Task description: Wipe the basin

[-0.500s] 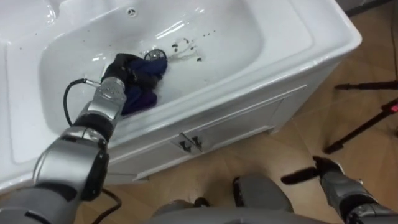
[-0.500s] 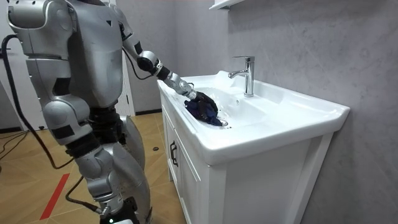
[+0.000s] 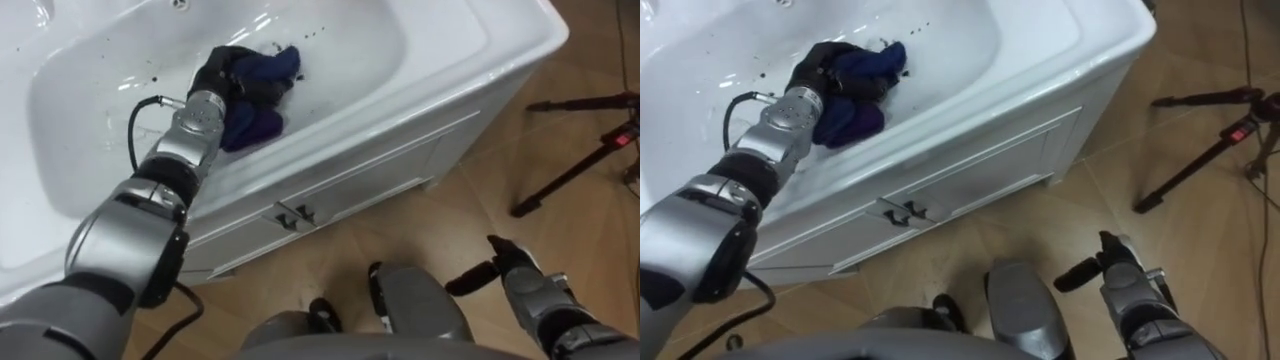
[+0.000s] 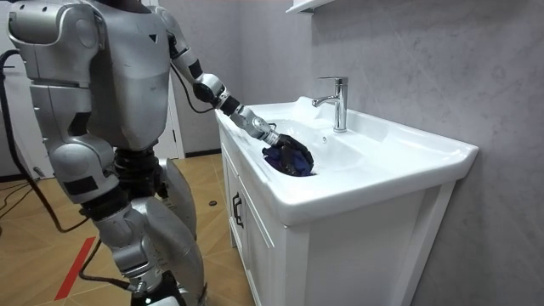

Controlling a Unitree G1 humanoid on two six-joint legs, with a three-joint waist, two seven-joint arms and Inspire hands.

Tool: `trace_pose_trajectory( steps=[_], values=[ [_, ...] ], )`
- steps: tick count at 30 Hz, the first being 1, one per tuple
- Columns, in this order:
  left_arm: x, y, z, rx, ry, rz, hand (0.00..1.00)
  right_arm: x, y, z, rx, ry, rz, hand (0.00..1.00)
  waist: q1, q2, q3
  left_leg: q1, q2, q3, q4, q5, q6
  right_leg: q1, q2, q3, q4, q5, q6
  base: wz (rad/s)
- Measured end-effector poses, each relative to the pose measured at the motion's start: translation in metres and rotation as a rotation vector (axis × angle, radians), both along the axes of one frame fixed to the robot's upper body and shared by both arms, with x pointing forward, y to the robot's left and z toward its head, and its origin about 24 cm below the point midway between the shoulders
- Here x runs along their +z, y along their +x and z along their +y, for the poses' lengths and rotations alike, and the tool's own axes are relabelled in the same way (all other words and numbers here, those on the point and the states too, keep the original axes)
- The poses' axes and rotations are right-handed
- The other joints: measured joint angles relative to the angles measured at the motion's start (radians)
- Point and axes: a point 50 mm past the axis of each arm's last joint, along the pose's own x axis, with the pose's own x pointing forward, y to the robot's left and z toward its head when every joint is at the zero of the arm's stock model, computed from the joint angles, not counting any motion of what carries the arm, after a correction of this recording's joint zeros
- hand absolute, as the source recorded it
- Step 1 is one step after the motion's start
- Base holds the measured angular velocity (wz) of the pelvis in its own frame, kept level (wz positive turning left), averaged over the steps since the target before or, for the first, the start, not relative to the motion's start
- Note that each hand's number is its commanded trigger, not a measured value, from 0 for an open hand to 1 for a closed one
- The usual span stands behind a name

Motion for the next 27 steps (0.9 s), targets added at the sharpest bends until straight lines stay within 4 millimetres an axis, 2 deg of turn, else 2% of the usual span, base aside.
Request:
trace_pose_trajectory(
  steps=[5,7,11,12,13,14,15,17,19,21,23,25,27],
  values=[
    [0.005,0.003,-0.011,-0.037,0.007,-0.021,1.00,-0.001,-0.001,0.003,0.008,0.013,0.004,0.00,-0.001,-0.001,0.0019,-0.007,-0.003,0.001,0.007,0.000,0.001,-0.004,-0.004,-0.001,0.005,-0.001,0.004,0.04],
    [0.008,0.004,-0.012,-0.041,0.004,-0.037,1.00,-0.001,0.000,0.004,-0.017,0.032,-0.008,0.00,0.000,0.001,0.0099,-0.012,-0.003,0.000,0.013,0.000,0.001,-0.006,-0.005,-0.002,0.006,-0.001,0.004,0.03],
    [0.017,0.008,-0.013,-0.054,0.005,-0.088,1.00,0.000,0.003,0.005,-0.032,0.052,-0.035,0.00,0.000,0.009,0.0126,-0.053,0.001,0.000,0.038,-0.002,0.004,-0.038,-0.007,-0.007,0.020,-0.002,0.005,0.08],
    [0.020,0.009,-0.014,-0.057,0.015,-0.111,1.00,0.001,0.004,0.005,-0.023,0.047,-0.042,0.00,-0.002,0.013,0.0156,-0.065,0.002,0.001,0.052,-0.004,0.008,-0.047,-0.007,-0.010,0.028,-0.002,0.004,0.06],
    [0.023,0.010,-0.014,-0.060,0.029,-0.133,1.00,0.001,0.004,0.005,-0.018,0.043,-0.048,0.00,-0.002,0.007,0.0202,-0.076,0.002,0.001,0.055,-0.007,0.011,-0.061,-0.007,-0.008,0.038,-0.003,0.004,0.04],
    [0.024,0.010,-0.014,-0.061,0.039,-0.145,1.00,0.001,0.005,0.005,-0.017,0.039,-0.053,0.00,-0.001,0.011,0.0173,-0.081,0.002,0.002,0.056,-0.007,0.012,-0.068,-0.007,-0.005,0.042,-0.003,0.004,0.00],
    [0.027,0.011,-0.014,-0.057,0.051,-0.169,1.00,0.002,0.006,0.006,-0.016,0.036,-0.063,0.00,-0.001,0.005,0.0239,-0.087,-0.001,0.002,0.063,-0.007,0.012,-0.079,-0.007,0.003,0.056,-0.007,0.006,0.00],
    [0.030,0.011,-0.014,-0.054,0.074,-0.197,1.00,0.002,0.006,0.005,-0.018,0.030,-0.073,0.00,-0.002,0.004,0.0247,-0.100,-0.001,0.003,0.072,-0.008,0.014,-0.093,-0.007,0.007,0.064,-0.008,0.008,0.00],
    [0.031,0.012,-0.015,-0.064,0.133,-0.227,1.00,0.001,0.003,0.004,-0.022,0.024,-0.075,0.00,-0.004,0.005,0.0249,-0.109,-0.001,0.003,0.078,-0.010,0.016,-0.099,-0.007,0.007,0.068,-0.008,0.009,0.00],
    [0.036,0.013,-0.012,-0.090,0.266,-0.281,1.00,0.001,0.002,0.002,-0.009,0.008,-0.073,0.00,-0.009,0.005,0.0251,-0.117,0.006,0.025,0.095,-0.015,0.024,-0.111,-0.008,0.012,0.083,-0.009,0.010,-0.07],
    [0.039,0.014,-0.009,-0.115,0.381,-0.328,1.00,0.002,0.003,0.001,0.001,-0.002,-0.075,0.00,-0.029,0.005,0.0252,-0.129,-0.001,0.027,0.105,-0.018,0.028,-0.128,-0.016,0.014,0.103,-0.015,0.012,-0.02],
    [0.044,0.015,-0.004,-0.141,0.517,-0.380,1.00,0.003,0.002,-0.002,0.015,-0.018,-0.069,0.00,-0.036,0.004,0.0260,-0.134,0.000,0.049,0.108,-0.021,0.033,-0.145,-0.016,0.030,0.120,-0.017,0.016,-0.14],
    [0.041,0.014,0.010,-0.139,0.646,-0.394,1.00,0.005,0.004,-0.004,0.030,-0.030,-0.069,0.00,-0.045,0.007,0.0263,-0.132,0.021,0.083,0.115,-0.035,0.035,-0.153,-0.002,0.052,0.122,-0.009,0.016,-0.39]
  ],
)
